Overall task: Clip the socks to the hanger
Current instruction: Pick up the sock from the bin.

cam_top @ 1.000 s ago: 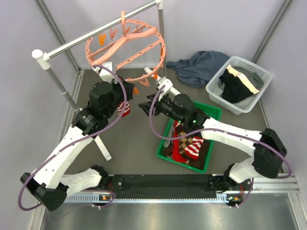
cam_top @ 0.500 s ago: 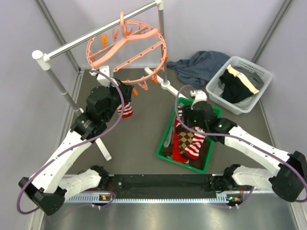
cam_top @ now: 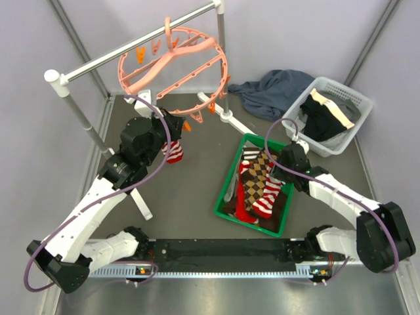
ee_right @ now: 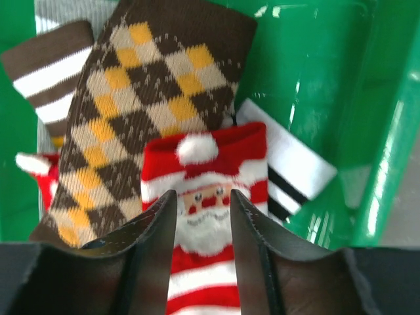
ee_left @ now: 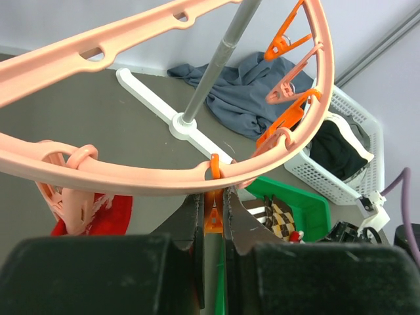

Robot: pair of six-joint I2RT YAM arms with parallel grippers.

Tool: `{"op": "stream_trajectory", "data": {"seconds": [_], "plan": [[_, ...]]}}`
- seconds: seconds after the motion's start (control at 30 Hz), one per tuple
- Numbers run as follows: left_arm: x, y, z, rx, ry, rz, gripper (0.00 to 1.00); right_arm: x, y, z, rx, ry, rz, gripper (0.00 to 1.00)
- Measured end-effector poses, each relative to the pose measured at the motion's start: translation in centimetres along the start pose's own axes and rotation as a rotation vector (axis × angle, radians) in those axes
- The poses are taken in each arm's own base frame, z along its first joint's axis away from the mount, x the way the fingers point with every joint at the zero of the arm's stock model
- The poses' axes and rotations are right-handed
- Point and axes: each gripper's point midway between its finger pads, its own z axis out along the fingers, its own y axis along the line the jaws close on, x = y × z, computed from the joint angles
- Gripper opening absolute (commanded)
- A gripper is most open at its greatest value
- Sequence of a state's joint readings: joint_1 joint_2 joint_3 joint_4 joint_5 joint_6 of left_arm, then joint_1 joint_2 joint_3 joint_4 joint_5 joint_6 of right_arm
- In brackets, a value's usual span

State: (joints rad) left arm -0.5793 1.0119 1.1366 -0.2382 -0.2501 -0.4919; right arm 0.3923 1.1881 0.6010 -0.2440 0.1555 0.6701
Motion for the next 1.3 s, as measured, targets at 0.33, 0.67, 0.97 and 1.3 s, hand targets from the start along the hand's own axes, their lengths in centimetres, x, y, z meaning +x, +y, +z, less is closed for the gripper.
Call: {"op": "stream_trajectory", "data": {"seconds": [0.33, 0.67, 0.97, 1.3], "plan": [[0.9, 0.0, 0.7, 0.000, 0.028, -0.002, 0.04, 0.1, 0.5, 2.9, -0.040, 0.003, 0.037, 0.37], [1.1, -0.2, 0.7, 0.010, 0.036, -0.016, 0.04, -0.1, 0.7, 3.3, -0.081, -0.016, 0.014, 0.00], [1.1, -0.5, 0.7, 0.019, 0.041, -0.032, 0.04, -1.0, -0.2, 0.9, -0.058, -0.044, -0.084, 0.00], [0.9, -1.0, 0.6, 0.036, 0.044, -0.054, 0.04, -5.0, 5.2, -6.0, -0.230, -0.221, -0.328, 0.00]]}}
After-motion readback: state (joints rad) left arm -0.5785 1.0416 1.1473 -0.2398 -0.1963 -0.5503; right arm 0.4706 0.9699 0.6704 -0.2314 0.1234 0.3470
